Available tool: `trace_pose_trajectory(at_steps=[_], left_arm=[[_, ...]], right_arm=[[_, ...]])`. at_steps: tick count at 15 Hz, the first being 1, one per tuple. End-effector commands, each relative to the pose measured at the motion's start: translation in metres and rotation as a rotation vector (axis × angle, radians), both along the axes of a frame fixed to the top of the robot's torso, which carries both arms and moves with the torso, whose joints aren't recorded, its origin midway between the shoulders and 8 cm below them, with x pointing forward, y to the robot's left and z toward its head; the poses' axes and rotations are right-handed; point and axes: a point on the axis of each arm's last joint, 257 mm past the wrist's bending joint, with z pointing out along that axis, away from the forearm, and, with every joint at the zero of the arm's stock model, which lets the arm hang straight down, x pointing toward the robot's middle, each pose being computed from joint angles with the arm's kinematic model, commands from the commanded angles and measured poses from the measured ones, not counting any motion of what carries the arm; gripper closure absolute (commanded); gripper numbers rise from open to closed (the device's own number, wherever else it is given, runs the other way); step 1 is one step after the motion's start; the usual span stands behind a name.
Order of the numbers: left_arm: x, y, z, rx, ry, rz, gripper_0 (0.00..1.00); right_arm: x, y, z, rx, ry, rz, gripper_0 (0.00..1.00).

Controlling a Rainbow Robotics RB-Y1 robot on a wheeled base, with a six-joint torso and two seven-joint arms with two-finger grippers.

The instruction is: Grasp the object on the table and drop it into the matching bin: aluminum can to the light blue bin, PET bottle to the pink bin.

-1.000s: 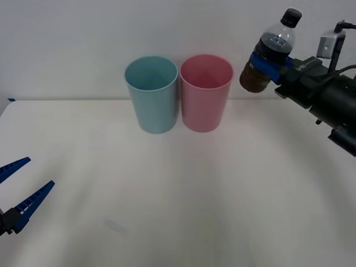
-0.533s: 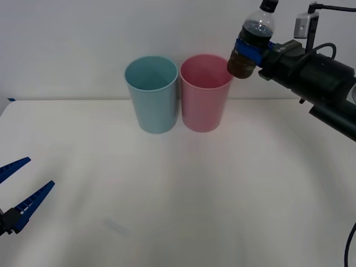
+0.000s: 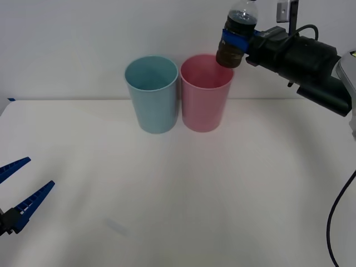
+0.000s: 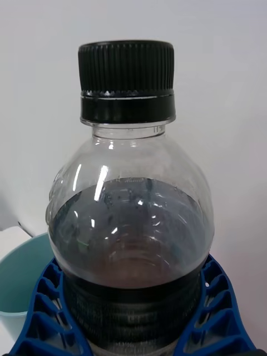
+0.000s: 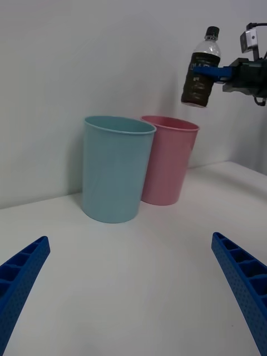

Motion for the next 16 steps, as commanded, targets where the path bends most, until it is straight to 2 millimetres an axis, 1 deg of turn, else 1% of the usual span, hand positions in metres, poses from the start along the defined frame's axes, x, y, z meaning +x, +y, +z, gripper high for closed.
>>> trace_pose_trajectory(at_steps=[1, 5, 6, 8, 10, 11, 12, 13, 14, 16], left_arm=[[0.000, 0.000, 0.000, 0.000, 0.000, 0.000, 0.00], [0.000, 0.000, 0.000, 0.000, 0.000, 0.000, 0.00], [0.000, 0.000, 0.000, 0.000, 0.000, 0.000, 0.00], [0.000, 0.000, 0.000, 0.000, 0.000, 0.000, 0.00], [0.000, 0.000, 0.000, 0.000, 0.000, 0.000, 0.00], [0.000, 0.000, 0.000, 0.000, 0.000, 0.000, 0.00], [0.000, 0.000, 0.000, 0.000, 0.000, 0.000, 0.00], [0.000, 0.000, 0.000, 0.000, 0.000, 0.000, 0.00], [0.000, 0.000, 0.000, 0.000, 0.000, 0.000, 0.00], [0.000, 0.000, 0.000, 0.000, 0.000, 0.000, 0.00]], right_arm=[[0.007, 0.015, -0.002, -0.012, 0.013, 0.019, 1.00], [0.012, 0.041, -0.005, -0.025, 0.018, 0.042, 1.00], [0.013, 0.044, -0.006, -0.025, 0.019, 0.044, 1.00], [0.012, 0.050, -0.005, -0.026, 0.014, 0.051, 1.00], [0.012, 0.050, -0.005, -0.027, 0.011, 0.049, 1.00], [0.012, 0.050, -0.005, -0.030, 0.007, 0.047, 0.95], [0.014, 0.049, -0.004, -0.030, 0.002, 0.040, 0.62], [0.014, 0.048, -0.004, -0.034, -0.003, 0.037, 0.17], [0.015, 0.047, -0.004, -0.035, -0.005, 0.033, 0.00], [0.016, 0.044, -0.007, -0.037, -0.006, 0.024, 0.00]])
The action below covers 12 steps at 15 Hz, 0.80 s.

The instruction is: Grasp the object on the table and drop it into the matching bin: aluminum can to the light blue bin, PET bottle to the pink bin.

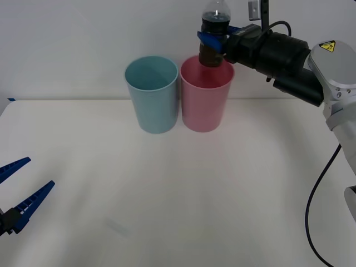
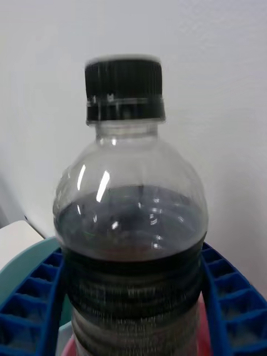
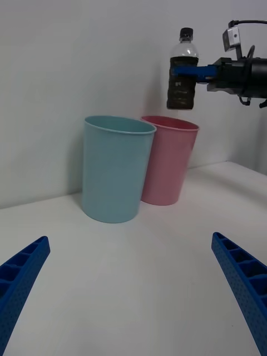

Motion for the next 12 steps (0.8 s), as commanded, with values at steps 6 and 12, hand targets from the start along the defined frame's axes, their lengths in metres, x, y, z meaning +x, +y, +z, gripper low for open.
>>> trace_pose_trajectory(at_steps=[6, 12], left_arm=[[0.000, 0.000, 0.000, 0.000, 0.000, 0.000, 0.00], [0.000, 0.000, 0.000, 0.000, 0.000, 0.000, 0.00]], right_arm=[[-0.017, -0.019, -0.015, 0.017, -0.022, -0.017, 0.00], [-0.066, -0.057, -0.034, 0.016, -0.066, -0.046, 0.00]])
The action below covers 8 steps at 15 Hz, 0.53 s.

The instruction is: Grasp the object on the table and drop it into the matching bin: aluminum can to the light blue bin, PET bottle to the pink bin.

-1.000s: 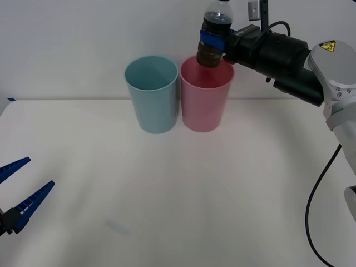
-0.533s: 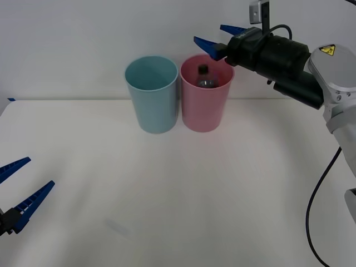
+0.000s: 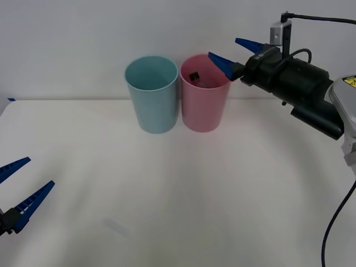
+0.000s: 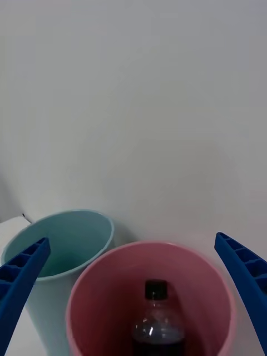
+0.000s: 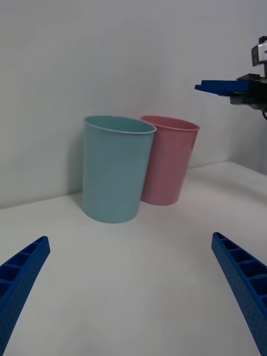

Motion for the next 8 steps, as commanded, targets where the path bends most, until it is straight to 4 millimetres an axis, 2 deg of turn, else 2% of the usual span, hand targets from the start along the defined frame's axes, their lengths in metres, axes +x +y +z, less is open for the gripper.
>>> trace_pose_trajectory(at_steps=[1, 4, 8], left_arm=[[0.000, 0.000, 0.000, 0.000, 0.000, 0.000, 0.00], [0.000, 0.000, 0.000, 0.000, 0.000, 0.000, 0.00], [0.000, 0.000, 0.000, 0.000, 0.000, 0.000, 0.00]], right_arm=[[-0.023, -0.021, -0.010, -0.020, -0.016, -0.021, 0.00], [-0.054, -0.053, -0.032, -0.047, -0.016, -0.062, 0.00], [-0.088, -0.082, -0.055, -0.067, -0.007, -0.096, 0.00]])
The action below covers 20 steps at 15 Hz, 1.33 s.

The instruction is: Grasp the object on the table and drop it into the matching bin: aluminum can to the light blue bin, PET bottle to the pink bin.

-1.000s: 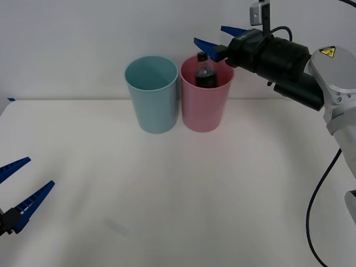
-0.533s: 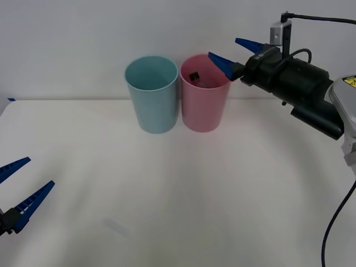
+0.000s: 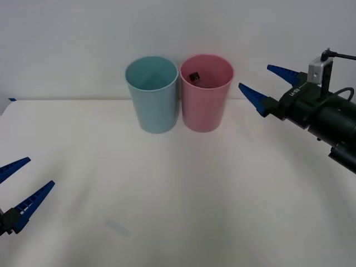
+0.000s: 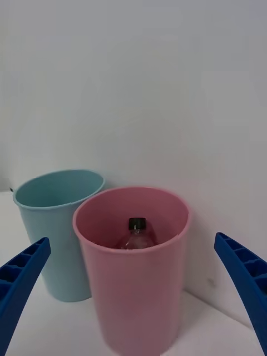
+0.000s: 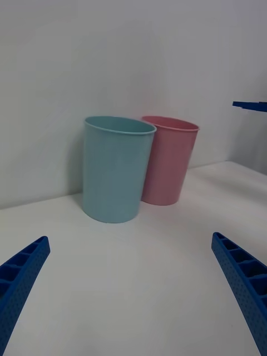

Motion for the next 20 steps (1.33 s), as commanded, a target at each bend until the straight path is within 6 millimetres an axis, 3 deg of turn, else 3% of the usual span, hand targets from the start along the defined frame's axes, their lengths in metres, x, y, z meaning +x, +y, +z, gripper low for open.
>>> trace_pose_trajectory(at_steps=[1, 8, 14, 20], left_arm=[[0.000, 0.000, 0.000, 0.000, 0.000, 0.000, 0.00], [0.000, 0.000, 0.000, 0.000, 0.000, 0.000, 0.00], [0.000, 0.000, 0.000, 0.000, 0.000, 0.000, 0.00], [0.000, 0.000, 0.000, 0.000, 0.000, 0.000, 0.00]], right_arm=[[-0.024, -0.021, -0.019, -0.023, 0.001, -0.028, 0.00], [-0.088, -0.073, -0.065, -0.007, 0.029, -0.112, 0.00], [-0.147, -0.104, -0.087, 0.016, 0.097, -0.143, 0.00], [-0.194, -0.119, -0.095, 0.008, 0.102, -0.120, 0.00]])
